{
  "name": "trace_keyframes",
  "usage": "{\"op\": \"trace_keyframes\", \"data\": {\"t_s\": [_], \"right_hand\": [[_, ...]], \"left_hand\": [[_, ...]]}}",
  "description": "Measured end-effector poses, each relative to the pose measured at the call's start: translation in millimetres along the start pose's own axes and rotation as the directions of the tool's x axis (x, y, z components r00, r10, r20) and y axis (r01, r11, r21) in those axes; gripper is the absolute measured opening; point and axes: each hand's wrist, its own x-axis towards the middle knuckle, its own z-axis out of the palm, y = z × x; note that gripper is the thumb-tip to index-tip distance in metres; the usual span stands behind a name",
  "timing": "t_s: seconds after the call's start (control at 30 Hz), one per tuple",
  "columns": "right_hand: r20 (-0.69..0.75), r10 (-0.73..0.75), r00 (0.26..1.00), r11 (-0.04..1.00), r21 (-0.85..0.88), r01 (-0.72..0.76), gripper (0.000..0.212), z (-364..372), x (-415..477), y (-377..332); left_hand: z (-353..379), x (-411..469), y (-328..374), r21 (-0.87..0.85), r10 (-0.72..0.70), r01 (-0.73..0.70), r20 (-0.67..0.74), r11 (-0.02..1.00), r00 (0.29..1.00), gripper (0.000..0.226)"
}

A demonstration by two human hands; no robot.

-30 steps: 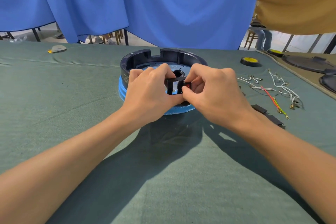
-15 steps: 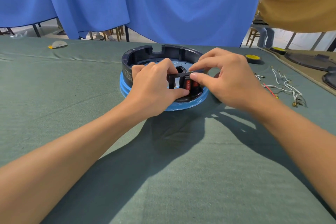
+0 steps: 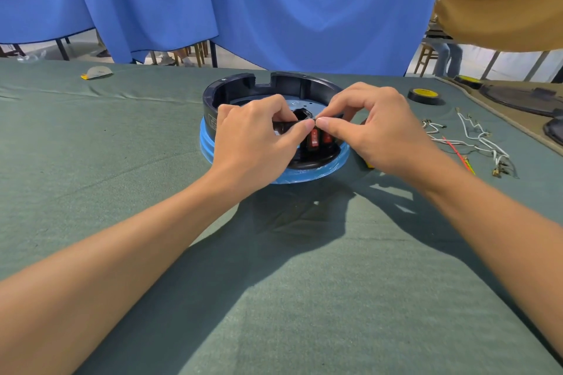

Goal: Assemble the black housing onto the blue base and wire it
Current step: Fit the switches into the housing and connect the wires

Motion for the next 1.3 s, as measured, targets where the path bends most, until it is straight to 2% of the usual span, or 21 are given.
{"op": "trace_keyframes", "data": {"t_s": [0.17,0.3,0.37,0.43,0.67,0.87,1.0,1.17,1.3], "right_hand": [[-0.028,-0.013,1.0,0.999,-0.044,0.011,0.007,4,0,0],[-0.005,-0.031,1.0,0.996,-0.079,0.031,0.002,3,-4,2],[0.056,-0.026,0.998,0.997,-0.067,0.03,0.014,0,-7,6],[0.103,-0.02,0.994,0.998,-0.063,0.026,0.024,-2,-9,8],[0.071,-0.042,0.997,0.991,-0.123,0.051,0.034,5,-10,4],[0.07,-0.031,0.997,0.983,-0.181,0.043,0.032,6,-7,1],[0.085,0.0,0.996,0.994,-0.106,0.009,0.015,-1,-4,1],[-0.009,-0.004,1.0,0.998,-0.065,0.004,0.005,4,-4,1],[-0.056,0.027,0.998,0.999,-0.025,-0.029,0.002,9,-2,4]], "left_hand": [[3,0,1,0.026,0.017,-0.016,-0.038,1.0,0.999,0.03],[-2,-5,-6,0.072,0.112,-0.113,0.022,0.991,0.994,0.025],[-5,-8,-10,0.116,0.167,-0.174,0.07,0.978,0.984,0.028],[-4,-9,-11,0.138,0.167,-0.177,0.08,0.975,0.983,0.032],[1,-9,-7,0.169,0.145,-0.146,0.015,0.975,0.989,0.032],[3,-9,-6,0.189,0.139,-0.134,-0.013,0.973,0.99,0.03],[3,-9,-8,0.179,0.162,-0.157,-0.011,0.971,0.987,0.027],[4,-5,-5,0.082,0.084,-0.08,-0.041,0.993,0.996,0.033],[5,-5,-4,0.096,0.093,-0.085,-0.079,0.992,0.993,0.033]]}}
